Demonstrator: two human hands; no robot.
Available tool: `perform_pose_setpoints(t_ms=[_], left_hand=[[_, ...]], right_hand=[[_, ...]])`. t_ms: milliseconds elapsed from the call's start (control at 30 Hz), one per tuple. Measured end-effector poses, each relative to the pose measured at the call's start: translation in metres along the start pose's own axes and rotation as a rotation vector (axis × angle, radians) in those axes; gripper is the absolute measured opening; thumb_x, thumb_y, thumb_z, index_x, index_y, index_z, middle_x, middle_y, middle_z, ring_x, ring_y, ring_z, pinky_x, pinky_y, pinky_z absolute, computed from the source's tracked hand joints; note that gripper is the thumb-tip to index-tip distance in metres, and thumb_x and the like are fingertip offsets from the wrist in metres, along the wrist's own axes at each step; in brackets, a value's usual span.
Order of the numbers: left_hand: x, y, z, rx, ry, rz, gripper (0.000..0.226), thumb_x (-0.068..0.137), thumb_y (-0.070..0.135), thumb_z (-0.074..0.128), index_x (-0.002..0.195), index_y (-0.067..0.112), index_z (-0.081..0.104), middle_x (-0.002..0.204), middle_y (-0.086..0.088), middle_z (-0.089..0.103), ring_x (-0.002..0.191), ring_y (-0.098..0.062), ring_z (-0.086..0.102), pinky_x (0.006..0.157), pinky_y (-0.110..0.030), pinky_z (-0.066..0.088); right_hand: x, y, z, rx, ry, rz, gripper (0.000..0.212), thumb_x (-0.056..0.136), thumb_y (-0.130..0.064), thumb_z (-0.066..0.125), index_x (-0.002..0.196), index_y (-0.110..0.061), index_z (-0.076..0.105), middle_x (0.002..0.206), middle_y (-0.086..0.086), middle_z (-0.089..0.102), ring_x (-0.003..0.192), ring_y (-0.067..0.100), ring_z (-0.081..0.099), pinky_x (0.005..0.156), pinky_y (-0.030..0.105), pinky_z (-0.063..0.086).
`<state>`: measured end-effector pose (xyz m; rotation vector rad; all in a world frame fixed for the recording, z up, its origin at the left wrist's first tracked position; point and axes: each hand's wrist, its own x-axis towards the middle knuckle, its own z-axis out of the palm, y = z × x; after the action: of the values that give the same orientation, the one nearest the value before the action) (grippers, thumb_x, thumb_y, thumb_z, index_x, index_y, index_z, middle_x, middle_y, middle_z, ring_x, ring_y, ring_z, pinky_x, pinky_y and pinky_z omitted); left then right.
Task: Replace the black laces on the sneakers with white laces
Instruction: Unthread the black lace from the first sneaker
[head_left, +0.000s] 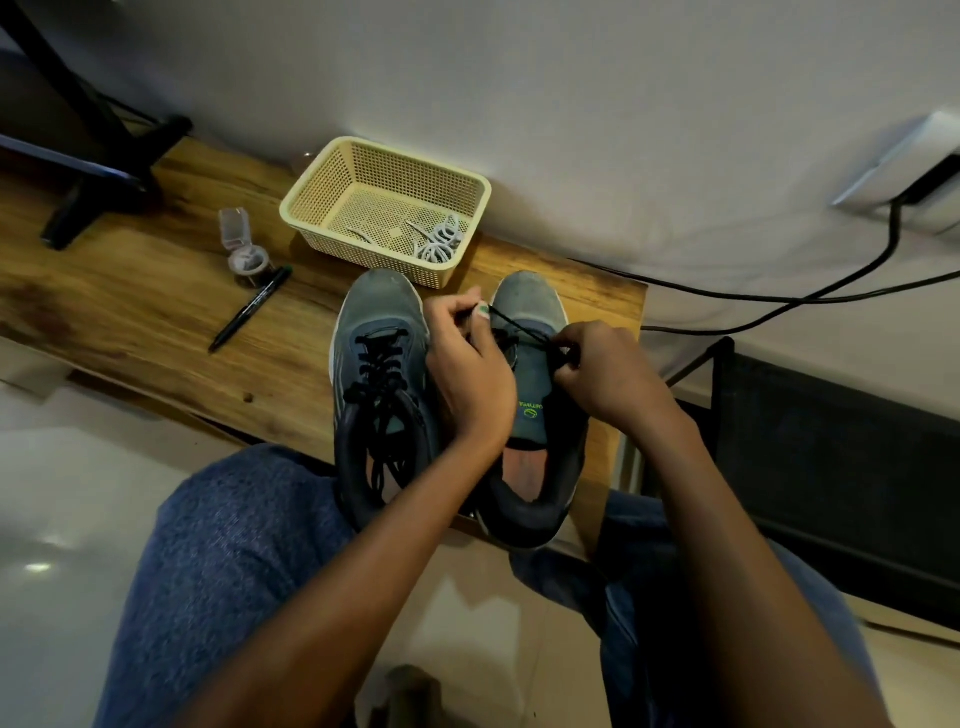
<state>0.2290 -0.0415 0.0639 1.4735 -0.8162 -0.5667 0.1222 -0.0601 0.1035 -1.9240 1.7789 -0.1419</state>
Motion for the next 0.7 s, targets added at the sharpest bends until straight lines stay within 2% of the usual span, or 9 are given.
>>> perform_pose_setpoints(t_ms=[33,100,167,233,300,433,600,667,700], left_hand=[[0.0,0.0,0.0,0.048,-0.016,0.06,0.011,0.095,0.007,0.049,0.103,0.013,0.054,0.112,0.011,0.062,0.107,-0.007,0.059,0.102,-0.035,0.046],[-0.001,-0.001,0.0,0.292,-0.106,0.243,0.019,0.093,0.012,0.051,0.109,0.018,0.057,0.119,0.017,0.057,0.119,-0.01,0.052,0.118,-0.051,0.018],[-0.002,-0.001,-0.002,0.614,-0.259,0.405,0.025,0.09,0.021,0.058,0.115,0.024,0.061,0.134,0.009,0.055,0.133,-0.019,0.039,0.117,-0.047,-0.004],[-0.002,0.0,-0.005,0.844,-0.414,0.503,0.024,0.087,0.028,0.063,0.11,0.027,0.067,0.137,0.005,0.055,0.138,-0.024,0.033,0.114,-0.048,-0.01],[-0.003,0.0,-0.008,0.964,-0.484,0.521,0.021,0.086,0.031,0.064,0.106,0.028,0.071,0.131,0.005,0.06,0.136,-0.023,0.035,0.112,-0.049,-0.013],[0.0,-0.002,-0.009,1.04,-0.476,0.508,0.019,0.087,0.031,0.064,0.104,0.025,0.07,0.124,0.007,0.063,0.128,-0.02,0.043,0.111,-0.048,-0.015],[-0.002,-0.001,-0.005,0.831,-0.405,0.356,0.008,0.09,0.026,0.059,0.095,0.02,0.062,0.101,0.007,0.065,0.112,-0.014,0.053,0.113,-0.038,-0.02],[-0.003,-0.003,-0.004,0.718,-0.403,0.244,0.006,0.091,0.021,0.057,0.096,0.017,0.058,0.103,0.001,0.065,0.106,-0.017,0.057,0.117,-0.039,-0.009],[-0.003,-0.004,-0.004,0.653,-0.406,0.194,0.005,0.09,0.018,0.057,0.095,0.016,0.055,0.104,-0.002,0.065,0.103,-0.02,0.058,0.12,-0.041,0.005]], right_hand=[[0.0,0.0,0.001,-0.006,0.001,0.004,0.038,0.086,-0.009,0.059,0.124,-0.012,0.062,0.116,0.017,0.064,0.105,0.034,0.06,0.086,0.043,0.052],[0.0,0.0,0.001,-0.015,0.002,0.006,0.036,0.086,-0.009,0.06,0.122,-0.011,0.062,0.114,0.016,0.065,0.103,0.033,0.061,0.084,0.041,0.053],[0.0,0.001,0.001,-0.011,-0.006,-0.007,0.033,0.086,-0.009,0.059,0.119,-0.01,0.064,0.111,0.015,0.066,0.1,0.031,0.062,0.082,0.041,0.054],[0.0,0.001,0.001,-0.014,-0.009,-0.023,0.03,0.086,-0.009,0.058,0.115,-0.009,0.064,0.106,0.014,0.066,0.095,0.03,0.062,0.077,0.041,0.054],[-0.001,0.001,0.001,-0.025,-0.011,-0.024,0.029,0.086,-0.01,0.058,0.115,-0.01,0.064,0.104,0.013,0.065,0.093,0.029,0.062,0.074,0.039,0.054],[-0.001,0.0,0.001,-0.014,-0.023,-0.021,0.029,0.086,-0.011,0.059,0.114,-0.01,0.064,0.106,0.013,0.065,0.095,0.029,0.062,0.08,0.044,0.055],[-0.001,0.001,0.0,0.038,0.006,0.025,0.037,0.084,-0.008,0.06,0.122,-0.01,0.063,0.112,0.015,0.066,0.101,0.03,0.062,0.083,0.041,0.054],[0.0,0.001,0.0,0.097,0.027,0.077,0.044,0.084,-0.01,0.062,0.128,-0.01,0.058,0.114,0.015,0.066,0.102,0.029,0.062,0.084,0.038,0.054],[0.0,0.001,0.0,0.139,0.034,0.111,0.048,0.084,-0.012,0.065,0.13,-0.01,0.055,0.115,0.015,0.065,0.102,0.029,0.062,0.084,0.039,0.055]])
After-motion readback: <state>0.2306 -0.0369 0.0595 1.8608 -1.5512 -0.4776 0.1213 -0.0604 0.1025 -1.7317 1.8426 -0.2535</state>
